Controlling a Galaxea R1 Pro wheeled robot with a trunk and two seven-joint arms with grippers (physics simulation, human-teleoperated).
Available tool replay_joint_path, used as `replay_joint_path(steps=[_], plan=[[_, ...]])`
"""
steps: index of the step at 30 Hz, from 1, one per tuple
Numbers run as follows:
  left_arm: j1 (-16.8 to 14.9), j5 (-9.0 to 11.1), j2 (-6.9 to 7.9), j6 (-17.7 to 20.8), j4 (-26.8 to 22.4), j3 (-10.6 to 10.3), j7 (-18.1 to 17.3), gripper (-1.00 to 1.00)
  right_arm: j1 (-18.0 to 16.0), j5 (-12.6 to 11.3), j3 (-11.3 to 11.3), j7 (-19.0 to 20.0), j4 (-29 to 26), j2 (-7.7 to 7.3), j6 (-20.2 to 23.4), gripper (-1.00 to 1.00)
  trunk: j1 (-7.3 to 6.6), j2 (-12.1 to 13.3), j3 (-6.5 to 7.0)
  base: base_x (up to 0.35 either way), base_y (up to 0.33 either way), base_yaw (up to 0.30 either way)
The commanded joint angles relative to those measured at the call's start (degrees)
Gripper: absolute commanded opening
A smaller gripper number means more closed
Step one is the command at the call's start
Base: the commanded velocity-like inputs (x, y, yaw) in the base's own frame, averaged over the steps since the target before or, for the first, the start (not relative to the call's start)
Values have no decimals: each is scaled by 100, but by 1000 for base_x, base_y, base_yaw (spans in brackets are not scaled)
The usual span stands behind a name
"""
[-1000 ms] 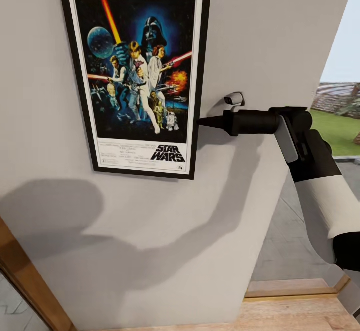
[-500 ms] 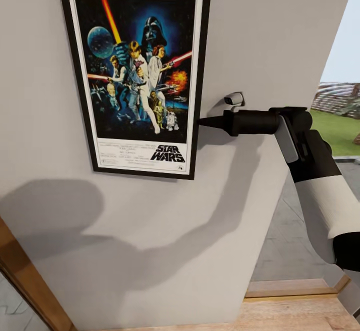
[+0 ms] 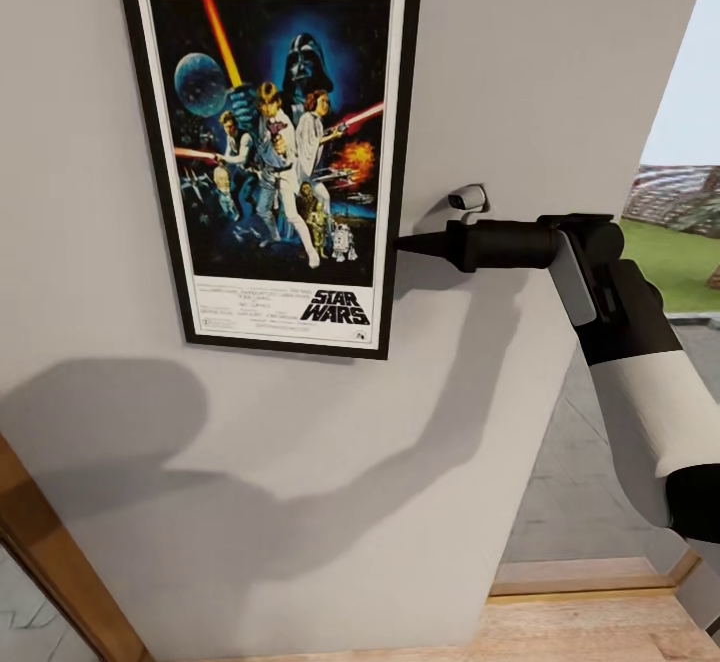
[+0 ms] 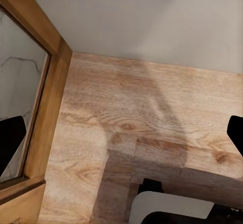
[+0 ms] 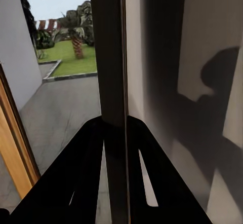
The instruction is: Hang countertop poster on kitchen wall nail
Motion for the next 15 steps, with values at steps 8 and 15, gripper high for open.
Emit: replay_joint_path(steps=[8,15], plan=[[0,0,-2,-9,-6,8,-9,100,104,-13,20,12,-42,-6,23,-100,4,-12,-12,0,0,0],[0,0,-2,-9,-6,8,-9,100,188,-14,25,19,-50,-6,18,-100,4,-12,-12,0,0,0]])
